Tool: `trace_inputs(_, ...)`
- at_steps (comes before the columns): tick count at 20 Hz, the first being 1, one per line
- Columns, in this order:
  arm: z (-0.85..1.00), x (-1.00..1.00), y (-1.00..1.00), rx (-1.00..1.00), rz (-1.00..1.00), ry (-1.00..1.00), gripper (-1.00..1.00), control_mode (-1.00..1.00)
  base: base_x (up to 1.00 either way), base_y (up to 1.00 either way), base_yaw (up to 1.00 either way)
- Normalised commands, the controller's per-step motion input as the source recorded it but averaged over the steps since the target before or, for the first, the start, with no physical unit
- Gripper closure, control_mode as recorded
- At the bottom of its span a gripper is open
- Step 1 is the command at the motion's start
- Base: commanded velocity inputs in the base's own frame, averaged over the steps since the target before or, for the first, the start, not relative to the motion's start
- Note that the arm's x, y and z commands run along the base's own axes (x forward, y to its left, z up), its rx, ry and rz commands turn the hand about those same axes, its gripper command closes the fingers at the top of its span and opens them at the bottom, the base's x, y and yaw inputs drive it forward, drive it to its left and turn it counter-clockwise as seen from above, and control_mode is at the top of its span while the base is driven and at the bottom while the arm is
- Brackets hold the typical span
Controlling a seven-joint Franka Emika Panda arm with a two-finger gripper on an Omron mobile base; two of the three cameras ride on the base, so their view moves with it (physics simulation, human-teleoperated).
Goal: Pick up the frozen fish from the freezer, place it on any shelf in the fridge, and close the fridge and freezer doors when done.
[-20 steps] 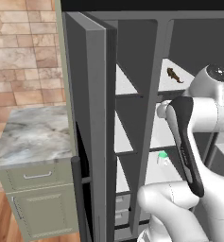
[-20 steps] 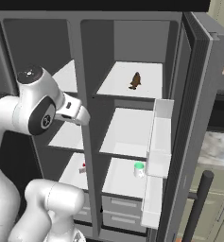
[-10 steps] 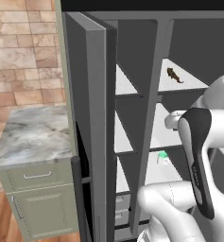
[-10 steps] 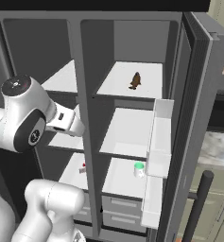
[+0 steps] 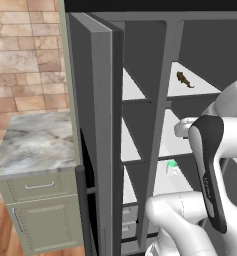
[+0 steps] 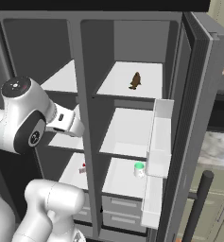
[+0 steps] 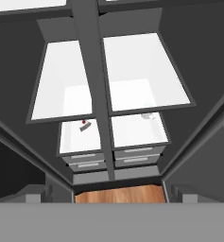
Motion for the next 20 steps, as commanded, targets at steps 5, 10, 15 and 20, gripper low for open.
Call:
trace_inputs(5,0.00,0.00,0.00,0.00,0.00,0.00,-1.00,-1.00,0.00,0.00,0.00)
trace_inputs(10,0.00,-0.02,0.00,0.00,0.00,0.00,-1.00,1.00,-0.13,0.00,0.00)
trace_inputs(15,0.00,0.00,0.00,0.00,0.00,0.00,-1.00,1.00,-0.63,-0.08,0.00)
trace_inputs(20,0.00,0.00,0.00,0.00,0.00,0.00,-1.00,1.00,-0.64,-0.31,-0.02)
